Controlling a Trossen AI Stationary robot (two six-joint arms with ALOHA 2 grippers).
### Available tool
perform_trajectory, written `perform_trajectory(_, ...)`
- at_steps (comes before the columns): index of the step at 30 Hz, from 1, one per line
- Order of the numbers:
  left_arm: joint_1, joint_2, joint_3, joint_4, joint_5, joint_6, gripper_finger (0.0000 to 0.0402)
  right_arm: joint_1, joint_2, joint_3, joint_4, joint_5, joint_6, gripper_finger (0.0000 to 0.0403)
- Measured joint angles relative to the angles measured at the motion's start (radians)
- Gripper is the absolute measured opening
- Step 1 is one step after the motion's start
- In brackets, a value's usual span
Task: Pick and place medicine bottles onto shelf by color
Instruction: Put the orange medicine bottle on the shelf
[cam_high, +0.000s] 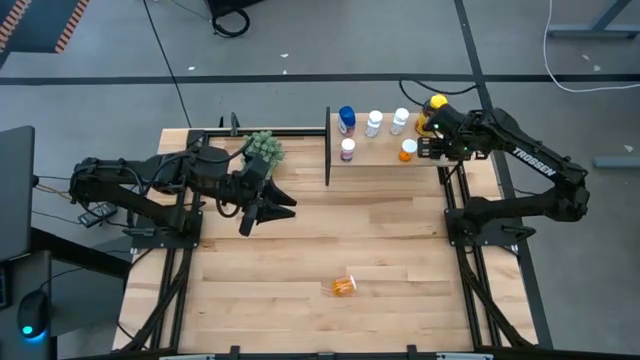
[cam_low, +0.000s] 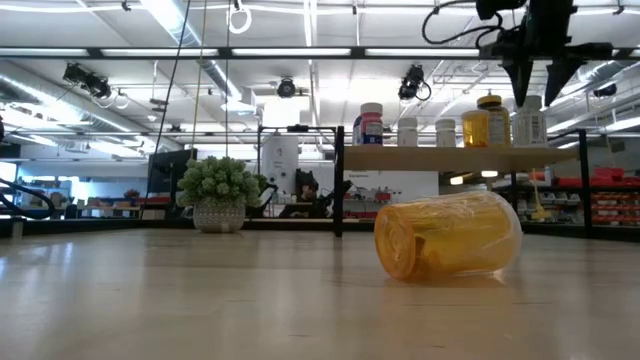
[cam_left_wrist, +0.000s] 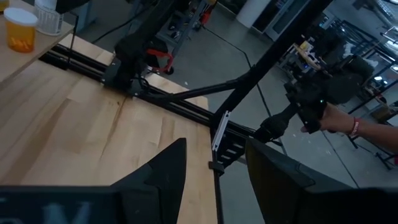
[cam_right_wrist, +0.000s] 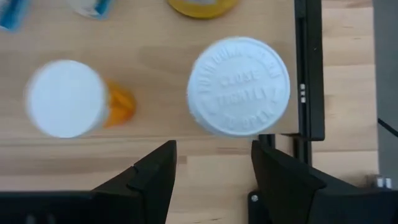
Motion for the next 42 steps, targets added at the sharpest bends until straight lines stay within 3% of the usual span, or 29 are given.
perform_trajectory(8,-0.001,0.000,0.000,0.001,0.000,0.009,0.0172,0.065,-0.001,0.105,-0.022,-0.023,0.039,0.0216)
perform_trajectory(12,0.000,0.014,-0.001,-0.010,-0.022,0.012,0.0172,0.155,-0.001,0.114,-0.020,-0.100,0.098,0.0216)
perform_trajectory(21,-0.030,0.124,-0.001,-0.032,-0.035,0.059,0.0177,0.516,0.002,0.113,-0.007,-0.177,0.239,0.0216)
perform_trajectory(29,-0.113,0.279,-0.001,-0.008,-0.036,0.114,0.0239,0.836,0.026,0.113,0.000,-0.230,0.253,0.0219)
perform_trajectory(35,-0.150,0.423,-0.001,0.044,-0.037,0.048,0.0287,0.994,0.050,0.113,0.045,-0.233,0.322,0.0258)
perform_trajectory(42,-0.176,0.600,-0.001,0.167,-0.060,-0.022,0.0302,1.137,0.089,0.113,0.119,-0.228,0.399,0.0315)
